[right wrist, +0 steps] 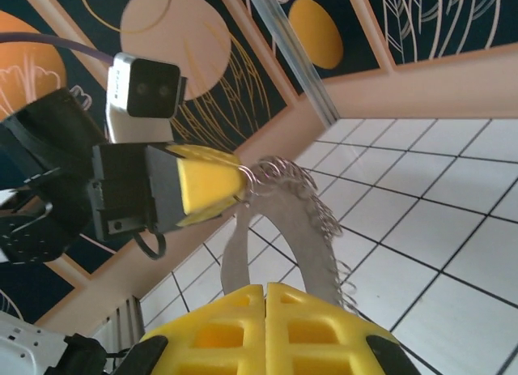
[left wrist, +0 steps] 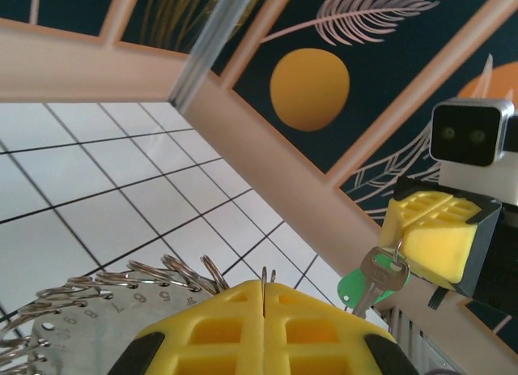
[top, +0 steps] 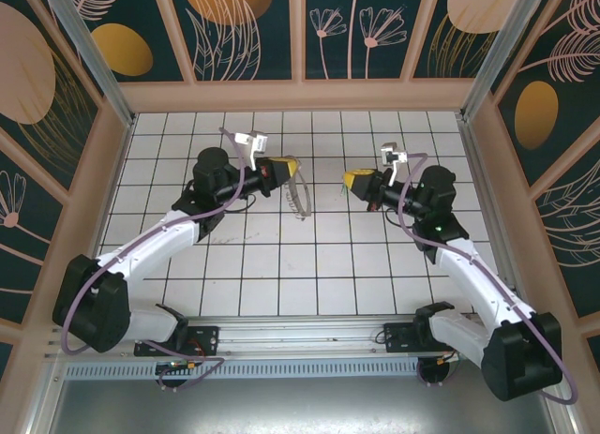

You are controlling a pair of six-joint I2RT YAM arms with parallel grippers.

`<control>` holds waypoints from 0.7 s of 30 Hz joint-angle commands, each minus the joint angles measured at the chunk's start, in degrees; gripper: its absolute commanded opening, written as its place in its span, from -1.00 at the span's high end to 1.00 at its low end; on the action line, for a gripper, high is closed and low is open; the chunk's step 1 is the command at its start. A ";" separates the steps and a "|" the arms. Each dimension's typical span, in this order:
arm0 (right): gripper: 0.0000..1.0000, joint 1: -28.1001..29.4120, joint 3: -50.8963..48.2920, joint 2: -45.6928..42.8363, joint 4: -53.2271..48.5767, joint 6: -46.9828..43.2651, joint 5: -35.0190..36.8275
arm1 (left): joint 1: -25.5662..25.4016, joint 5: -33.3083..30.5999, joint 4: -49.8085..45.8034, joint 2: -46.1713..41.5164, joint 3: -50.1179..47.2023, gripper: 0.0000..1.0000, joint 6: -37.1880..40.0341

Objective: Put the keys on the keyring

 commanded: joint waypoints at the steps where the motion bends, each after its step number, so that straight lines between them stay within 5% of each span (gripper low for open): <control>1: 1.00 -0.25 -1.64 -2.40 6.02 3.37 -0.16 | -1.56 1.98 3.66 0.97 2.80 1.00 2.99; 21: 1.00 5.20 -7.48 -6.85 10.09 3.05 9.90 | -8.39 -0.14 8.11 2.90 5.14 1.00 12.36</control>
